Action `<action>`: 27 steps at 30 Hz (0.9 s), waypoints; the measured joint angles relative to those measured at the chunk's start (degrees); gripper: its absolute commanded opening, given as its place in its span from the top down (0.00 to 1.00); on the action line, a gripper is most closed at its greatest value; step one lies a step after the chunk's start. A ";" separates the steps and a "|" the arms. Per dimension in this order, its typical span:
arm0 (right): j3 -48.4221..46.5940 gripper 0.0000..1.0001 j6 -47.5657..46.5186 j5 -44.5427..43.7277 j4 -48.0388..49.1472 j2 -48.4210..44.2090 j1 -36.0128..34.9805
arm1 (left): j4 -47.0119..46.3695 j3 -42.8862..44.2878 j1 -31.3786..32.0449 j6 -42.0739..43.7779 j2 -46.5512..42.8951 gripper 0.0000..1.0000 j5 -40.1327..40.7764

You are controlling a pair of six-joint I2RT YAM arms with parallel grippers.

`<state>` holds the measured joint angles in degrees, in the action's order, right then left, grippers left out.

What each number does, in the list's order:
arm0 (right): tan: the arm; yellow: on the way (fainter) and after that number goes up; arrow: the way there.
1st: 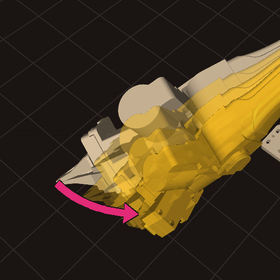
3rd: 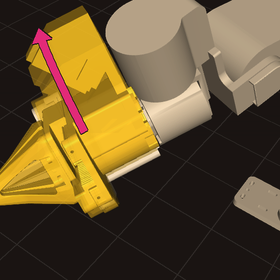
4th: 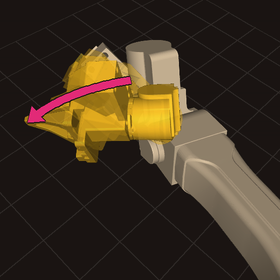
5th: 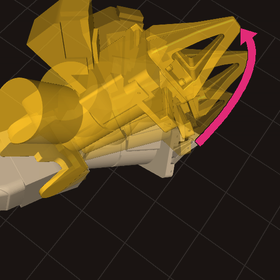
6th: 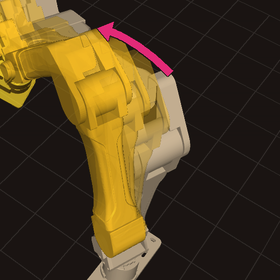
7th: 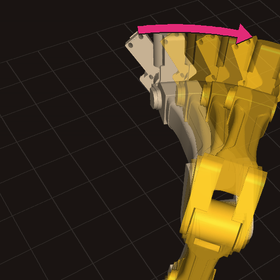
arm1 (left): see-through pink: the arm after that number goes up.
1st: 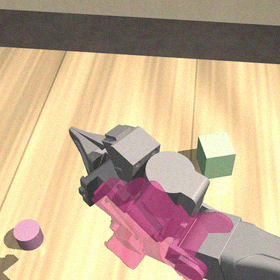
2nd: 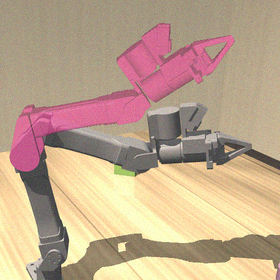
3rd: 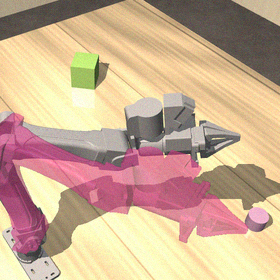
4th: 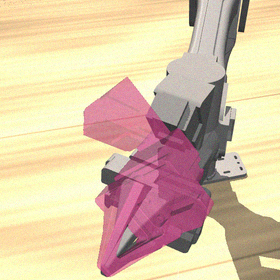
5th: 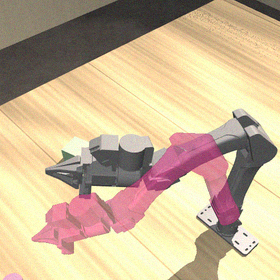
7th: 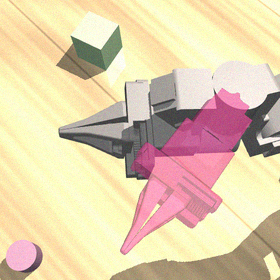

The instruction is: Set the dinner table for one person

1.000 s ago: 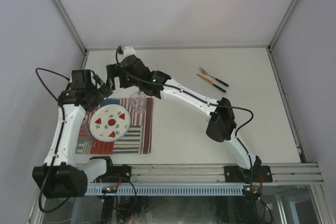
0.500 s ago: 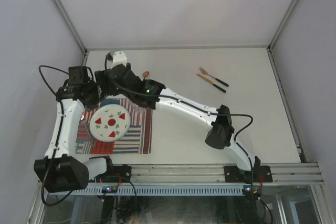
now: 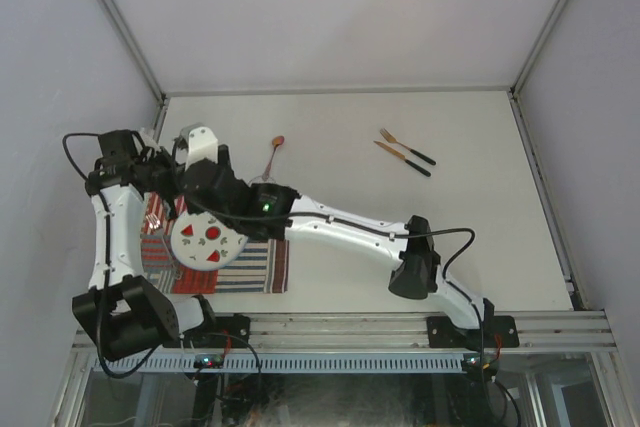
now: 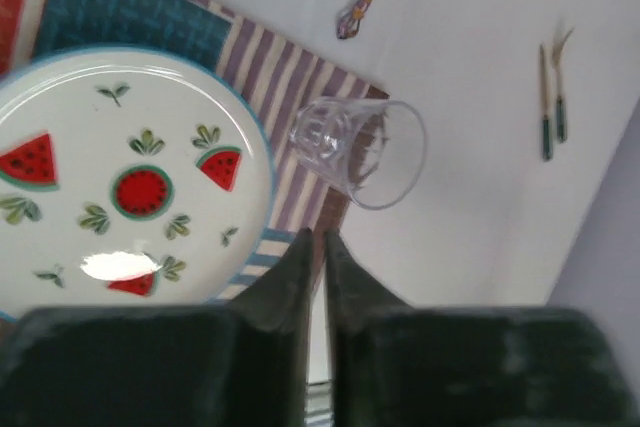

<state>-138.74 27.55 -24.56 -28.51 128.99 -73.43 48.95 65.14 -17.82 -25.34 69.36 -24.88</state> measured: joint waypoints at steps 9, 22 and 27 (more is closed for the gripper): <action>11.10 0.02 1.44 -11.65 -8.37 -7.48 -1.62 | 3.76 2.95 -1.49 25.59 6.34 1.00 12.92; 22.45 0.01 6.95 -16.13 -18.95 -17.92 11.72 | 1.77 -7.10 -10.43 33.44 8.33 0.79 30.32; 22.45 0.02 6.86 -13.84 -20.81 -17.92 11.85 | 4.61 -8.13 -16.65 33.05 10.25 0.75 30.21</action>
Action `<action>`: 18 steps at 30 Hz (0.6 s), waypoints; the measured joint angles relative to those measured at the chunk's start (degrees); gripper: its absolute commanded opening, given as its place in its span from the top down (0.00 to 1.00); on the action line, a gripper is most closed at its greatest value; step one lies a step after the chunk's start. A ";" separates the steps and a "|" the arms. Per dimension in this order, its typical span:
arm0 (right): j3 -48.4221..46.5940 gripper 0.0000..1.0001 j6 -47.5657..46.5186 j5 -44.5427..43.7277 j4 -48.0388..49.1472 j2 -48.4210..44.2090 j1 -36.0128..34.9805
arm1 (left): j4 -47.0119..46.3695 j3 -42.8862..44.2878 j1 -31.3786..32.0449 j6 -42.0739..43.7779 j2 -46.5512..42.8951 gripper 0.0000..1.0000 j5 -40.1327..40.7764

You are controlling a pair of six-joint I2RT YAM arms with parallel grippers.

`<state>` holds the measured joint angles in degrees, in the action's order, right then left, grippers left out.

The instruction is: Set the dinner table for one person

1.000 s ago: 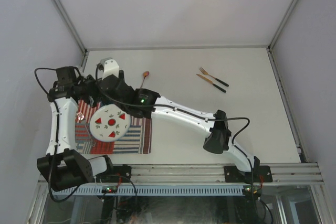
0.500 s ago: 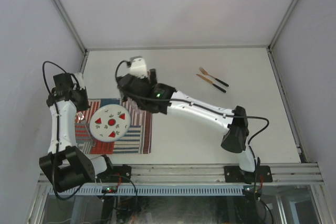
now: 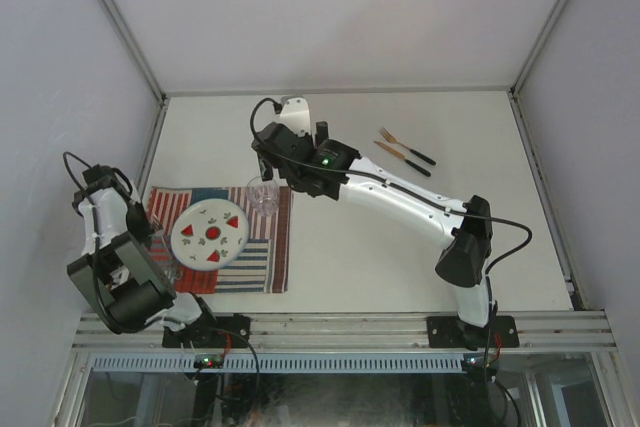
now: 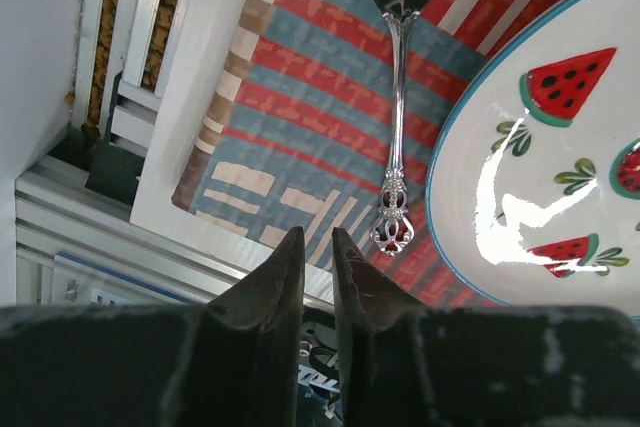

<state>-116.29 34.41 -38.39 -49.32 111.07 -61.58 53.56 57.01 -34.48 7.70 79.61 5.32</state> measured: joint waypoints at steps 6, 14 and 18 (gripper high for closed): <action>0.00 0.02 -1.05 0.35 -1.70 0.00 -0.33 | 0.59 -0.02 -0.59 0.42 1.77 0.49 0.55; 0.13 0.02 -1.18 0.33 -3.23 0.00 -0.39 | -0.72 0.17 -0.59 0.24 10.56 0.54 -1.55; 1.42 0.02 -1.05 0.31 -4.15 0.00 -0.42 | -2.84 0.17 -0.37 -0.17 15.15 0.60 -1.42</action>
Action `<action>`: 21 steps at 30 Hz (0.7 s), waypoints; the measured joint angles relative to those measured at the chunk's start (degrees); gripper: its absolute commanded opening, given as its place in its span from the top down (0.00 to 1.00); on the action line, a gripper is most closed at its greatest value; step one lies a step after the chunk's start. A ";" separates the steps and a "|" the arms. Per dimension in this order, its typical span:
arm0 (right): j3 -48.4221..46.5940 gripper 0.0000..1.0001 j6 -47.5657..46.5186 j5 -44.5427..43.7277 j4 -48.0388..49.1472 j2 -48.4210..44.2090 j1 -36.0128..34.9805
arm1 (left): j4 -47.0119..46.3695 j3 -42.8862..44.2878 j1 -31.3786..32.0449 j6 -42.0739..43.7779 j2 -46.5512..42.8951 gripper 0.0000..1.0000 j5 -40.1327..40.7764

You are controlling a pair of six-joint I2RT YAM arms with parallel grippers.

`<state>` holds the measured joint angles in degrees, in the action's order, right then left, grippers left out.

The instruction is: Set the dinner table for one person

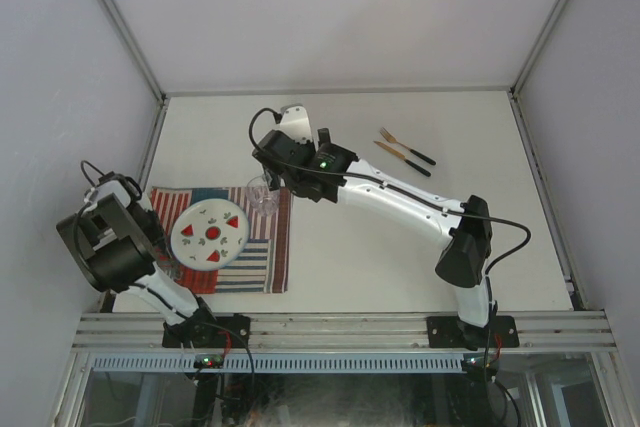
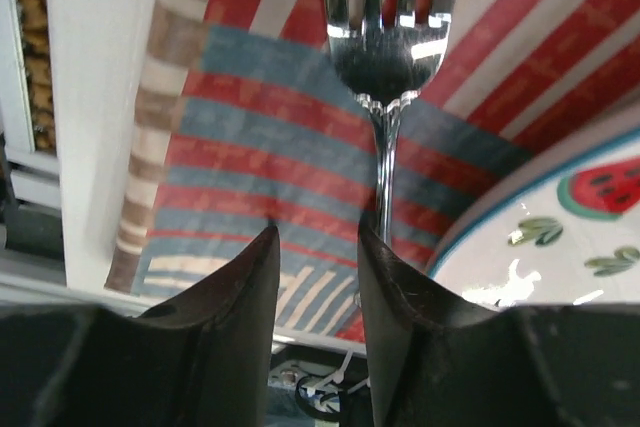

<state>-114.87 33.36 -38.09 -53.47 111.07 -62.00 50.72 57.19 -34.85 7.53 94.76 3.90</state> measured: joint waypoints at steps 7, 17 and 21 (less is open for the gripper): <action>0.87 0.02 -0.22 0.57 0.02 0.00 0.28 | -1.57 0.00 0.46 -1.99 1.97 0.62 -0.02; -1.53 0.02 -2.82 3.28 1.14 1.62 1.36 | -5.46 0.00 1.46 -6.23 0.96 0.62 -2.16; -1.66 0.02 -3.39 3.78 1.25 2.14 1.68 | -5.86 0.00 1.81 -7.69 0.50 0.62 -3.08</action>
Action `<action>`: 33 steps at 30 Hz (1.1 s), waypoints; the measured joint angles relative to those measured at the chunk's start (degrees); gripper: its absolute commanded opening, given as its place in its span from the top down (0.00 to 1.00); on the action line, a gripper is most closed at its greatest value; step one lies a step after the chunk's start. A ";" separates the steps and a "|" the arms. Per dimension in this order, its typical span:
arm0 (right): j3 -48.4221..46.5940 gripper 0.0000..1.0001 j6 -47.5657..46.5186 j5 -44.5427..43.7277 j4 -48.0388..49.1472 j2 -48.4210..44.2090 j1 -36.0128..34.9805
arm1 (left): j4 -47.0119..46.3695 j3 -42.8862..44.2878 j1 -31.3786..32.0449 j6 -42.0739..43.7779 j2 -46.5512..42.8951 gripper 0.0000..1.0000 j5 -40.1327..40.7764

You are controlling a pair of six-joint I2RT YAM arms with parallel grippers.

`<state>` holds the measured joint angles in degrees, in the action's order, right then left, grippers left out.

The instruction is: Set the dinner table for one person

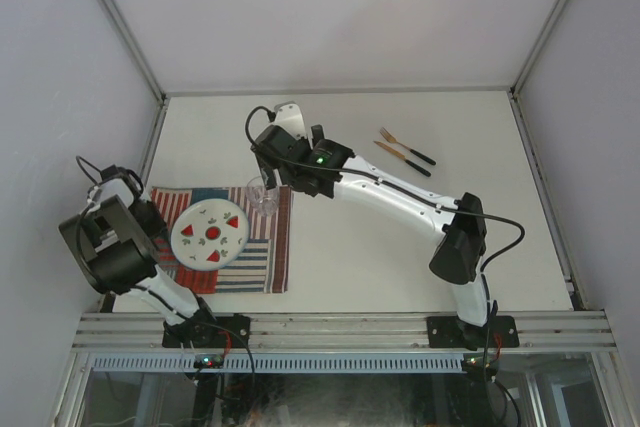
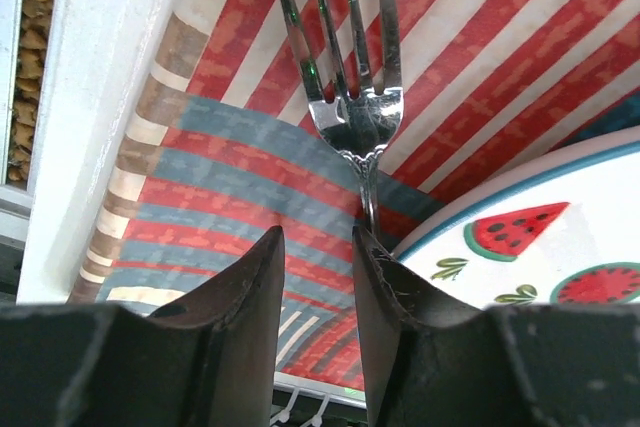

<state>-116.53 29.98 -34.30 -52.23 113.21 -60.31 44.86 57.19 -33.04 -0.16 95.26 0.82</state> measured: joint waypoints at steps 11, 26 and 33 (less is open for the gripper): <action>0.00 0.03 -0.44 0.96 0.20 0.48 0.35 | -0.85 0.39 2.01 -2.40 -4.33 0.62 0.09; 0.00 0.03 -0.44 2.75 0.70 1.49 0.48 | -0.61 1.42 4.07 -5.27 -0.76 0.64 -1.09; 0.00 0.03 -0.48 3.04 1.49 1.66 0.61 | -0.52 1.42 3.82 -5.35 -3.72 0.63 0.24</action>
<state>-116.53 29.50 -31.27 -50.74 114.87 -59.70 44.34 58.61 -29.21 -5.52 91.55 1.06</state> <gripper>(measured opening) 0.970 0.363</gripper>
